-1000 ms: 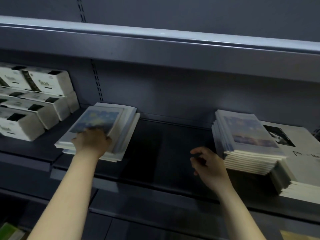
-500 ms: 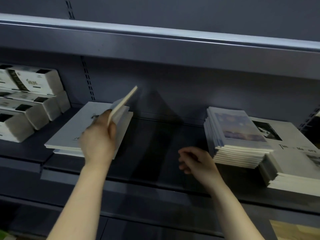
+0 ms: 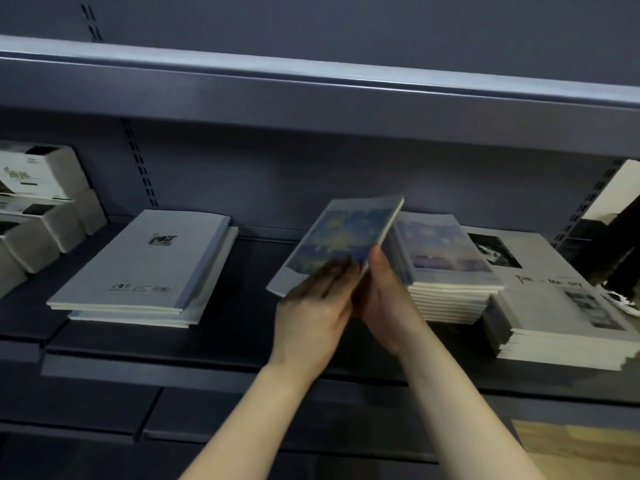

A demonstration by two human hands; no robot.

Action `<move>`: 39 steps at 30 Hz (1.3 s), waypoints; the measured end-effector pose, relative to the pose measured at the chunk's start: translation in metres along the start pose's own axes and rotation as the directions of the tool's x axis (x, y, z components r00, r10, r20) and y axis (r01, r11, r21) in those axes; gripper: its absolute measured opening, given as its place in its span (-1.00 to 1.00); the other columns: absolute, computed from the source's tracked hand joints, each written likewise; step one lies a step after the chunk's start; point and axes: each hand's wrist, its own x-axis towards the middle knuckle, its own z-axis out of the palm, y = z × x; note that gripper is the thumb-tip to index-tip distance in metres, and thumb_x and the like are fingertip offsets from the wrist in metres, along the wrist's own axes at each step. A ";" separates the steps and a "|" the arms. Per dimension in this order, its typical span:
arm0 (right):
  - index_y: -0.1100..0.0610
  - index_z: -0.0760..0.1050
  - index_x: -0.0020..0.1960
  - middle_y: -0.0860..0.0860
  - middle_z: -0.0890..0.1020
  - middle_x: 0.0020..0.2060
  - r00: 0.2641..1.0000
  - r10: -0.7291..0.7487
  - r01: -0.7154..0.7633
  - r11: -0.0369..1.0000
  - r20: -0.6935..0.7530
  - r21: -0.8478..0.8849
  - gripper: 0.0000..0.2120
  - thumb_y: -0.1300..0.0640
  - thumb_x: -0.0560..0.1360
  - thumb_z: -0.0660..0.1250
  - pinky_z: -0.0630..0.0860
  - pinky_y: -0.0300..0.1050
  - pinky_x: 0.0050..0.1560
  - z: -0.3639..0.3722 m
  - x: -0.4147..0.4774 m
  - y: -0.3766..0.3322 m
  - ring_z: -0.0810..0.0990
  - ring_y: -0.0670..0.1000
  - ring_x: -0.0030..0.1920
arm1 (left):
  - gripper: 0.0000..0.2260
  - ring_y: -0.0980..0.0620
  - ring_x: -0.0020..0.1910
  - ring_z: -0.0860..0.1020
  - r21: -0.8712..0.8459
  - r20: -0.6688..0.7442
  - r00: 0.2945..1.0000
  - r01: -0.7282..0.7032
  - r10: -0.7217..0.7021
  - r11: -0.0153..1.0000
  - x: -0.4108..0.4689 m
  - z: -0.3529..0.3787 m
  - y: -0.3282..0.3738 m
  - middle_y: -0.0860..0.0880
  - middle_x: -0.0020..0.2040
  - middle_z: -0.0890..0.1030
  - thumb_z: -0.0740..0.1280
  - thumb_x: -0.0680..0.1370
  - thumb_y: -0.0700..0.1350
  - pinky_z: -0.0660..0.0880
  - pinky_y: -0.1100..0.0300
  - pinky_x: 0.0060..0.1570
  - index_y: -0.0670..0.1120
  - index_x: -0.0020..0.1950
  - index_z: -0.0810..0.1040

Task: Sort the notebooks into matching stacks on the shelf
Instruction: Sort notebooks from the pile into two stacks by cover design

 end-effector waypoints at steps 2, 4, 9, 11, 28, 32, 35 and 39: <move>0.02 0.33 0.43 0.14 0.57 0.27 0.997 -0.051 0.052 0.999 -0.064 0.011 -0.30 -0.21 0.38 0.42 0.59 -0.07 0.04 -0.005 -0.005 -0.002 0.57 0.11 0.25 | -0.67 -0.02 0.13 0.61 -0.004 0.043 0.998 -0.035 0.035 0.999 -0.002 0.006 0.006 -0.05 0.19 0.62 0.25 0.51 -0.06 0.63 0.10 -0.13 -0.09 0.23 0.60; 0.06 0.39 0.38 0.16 0.60 0.22 0.987 -0.122 0.119 0.992 -0.107 -0.033 -0.43 -0.09 0.44 0.40 0.58 -0.06 0.07 -0.012 -0.009 -0.005 0.59 0.13 0.22 | -0.62 -0.03 0.21 0.57 -0.057 0.115 0.992 -0.053 0.060 0.997 -0.003 0.011 0.013 -0.06 0.24 0.59 0.33 0.48 0.02 0.60 0.08 0.01 -0.09 0.25 0.58; 0.08 0.40 0.36 0.17 0.60 0.21 0.979 -0.185 0.169 0.972 -0.083 -0.164 -0.44 0.04 0.42 0.49 0.57 0.00 0.09 -0.036 -0.022 -0.019 0.58 0.18 0.24 | -0.49 0.03 0.37 0.41 -0.288 0.227 0.967 -0.047 0.116 0.957 -0.005 0.019 0.016 -0.03 0.37 0.47 0.24 0.50 0.16 0.43 0.11 0.29 -0.06 0.38 0.47; 0.10 0.36 0.38 0.16 0.59 0.23 0.974 -0.218 0.192 0.942 -0.066 -0.276 -0.41 0.11 0.41 0.50 0.56 0.00 0.12 -0.045 -0.027 -0.025 0.57 0.16 0.25 | -0.53 0.09 0.37 0.40 -0.392 0.221 0.971 0.001 0.093 0.920 -0.002 0.023 0.013 0.01 0.38 0.46 0.21 0.53 0.13 0.41 0.13 0.30 -0.05 0.37 0.47; 0.19 0.62 0.04 0.07 0.73 -0.11 0.904 -0.272 0.036 0.818 -0.331 -0.574 -0.80 0.36 0.46 0.36 0.59 -0.17 -0.06 -0.102 -0.042 -0.128 0.70 0.04 -0.06 | -0.58 -0.07 0.44 0.25 -0.038 0.416 0.858 0.347 -0.301 0.937 -0.008 0.084 -0.037 -0.02 0.50 0.24 0.03 0.62 0.12 0.18 -0.10 0.38 0.05 0.45 0.30; 0.14 0.65 -0.01 -0.01 0.73 -0.17 0.873 -0.348 0.006 0.708 -0.342 -0.706 -0.76 0.39 0.40 0.43 0.55 -0.21 -0.09 -0.115 -0.036 -0.130 0.70 -0.04 -0.13 | -0.60 -0.08 0.46 0.21 0.043 0.439 0.834 0.352 -0.334 0.935 -0.015 0.091 -0.037 -0.03 0.50 0.23 0.05 0.63 0.09 0.13 -0.09 0.38 0.04 0.45 0.31; 0.03 0.59 -0.02 -0.12 0.70 -0.21 0.802 -0.460 0.020 0.660 -0.382 -0.751 -0.69 0.36 0.37 0.49 0.54 -0.32 -0.20 -0.121 -0.029 -0.126 0.68 -0.19 -0.20 | -0.62 -0.09 0.46 0.20 0.059 0.399 0.859 0.324 -0.319 0.944 -0.019 0.090 -0.037 -0.05 0.50 0.24 0.09 0.63 0.05 0.13 -0.06 0.39 0.01 0.43 0.35; -0.04 0.54 0.02 -0.21 0.67 -0.30 0.725 -0.559 -0.002 0.581 -0.401 -0.814 -0.69 0.31 0.40 0.45 0.46 -0.45 -0.36 -0.131 -0.022 -0.121 0.63 -0.31 -0.27 | -0.61 -0.09 0.46 0.21 0.071 0.427 0.829 0.367 -0.361 0.927 -0.018 0.090 -0.037 -0.05 0.49 0.25 0.09 0.63 0.06 0.13 -0.07 0.40 0.02 0.44 0.33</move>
